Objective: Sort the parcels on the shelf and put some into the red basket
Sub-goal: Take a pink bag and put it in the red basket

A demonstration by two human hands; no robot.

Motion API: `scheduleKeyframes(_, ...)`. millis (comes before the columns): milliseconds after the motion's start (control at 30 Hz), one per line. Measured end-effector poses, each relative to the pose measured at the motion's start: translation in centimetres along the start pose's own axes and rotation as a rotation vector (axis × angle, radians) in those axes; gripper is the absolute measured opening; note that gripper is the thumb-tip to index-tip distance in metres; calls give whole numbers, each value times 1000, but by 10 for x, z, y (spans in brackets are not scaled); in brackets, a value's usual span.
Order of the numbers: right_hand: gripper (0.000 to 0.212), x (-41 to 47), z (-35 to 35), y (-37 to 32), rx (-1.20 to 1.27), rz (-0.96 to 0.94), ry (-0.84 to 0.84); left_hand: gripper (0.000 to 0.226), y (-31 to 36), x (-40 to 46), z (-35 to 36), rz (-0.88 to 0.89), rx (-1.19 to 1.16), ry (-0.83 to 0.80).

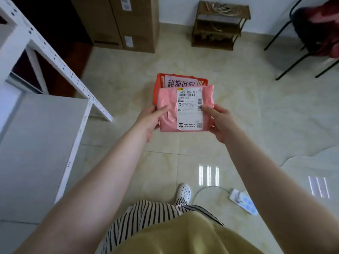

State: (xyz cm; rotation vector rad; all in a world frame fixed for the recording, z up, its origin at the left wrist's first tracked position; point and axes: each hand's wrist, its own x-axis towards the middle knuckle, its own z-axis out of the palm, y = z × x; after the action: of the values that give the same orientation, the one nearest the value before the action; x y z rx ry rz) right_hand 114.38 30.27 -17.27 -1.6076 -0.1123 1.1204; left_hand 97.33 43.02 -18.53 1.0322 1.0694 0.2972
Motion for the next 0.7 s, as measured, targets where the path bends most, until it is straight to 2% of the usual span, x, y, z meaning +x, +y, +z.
scheduleKeyframes(100,23,30,-39,-16,30,21,25,7,3,30,41,-29,11,-4)
scheduleKeyframes(233,25,68,-65,-37,54,52,28,9,20,67,74,-49,29,7)
scheduleKeyframes(367,24,101,-70,-57,71,57,31,13,39,103,88,-52,38,4)
scheduleKeyframes(467,14,143,-71,-83,71,62,59,13,64,148,101,-51,38,-15)
scheduleKeyframes(600,8,206,-71,-118,63,57,86,2,97,216,116,-63,60,-3)
scheduleKeyframes(700,20,251,-69,-139,80,103,119,4,120,262,126,-106,72,20)
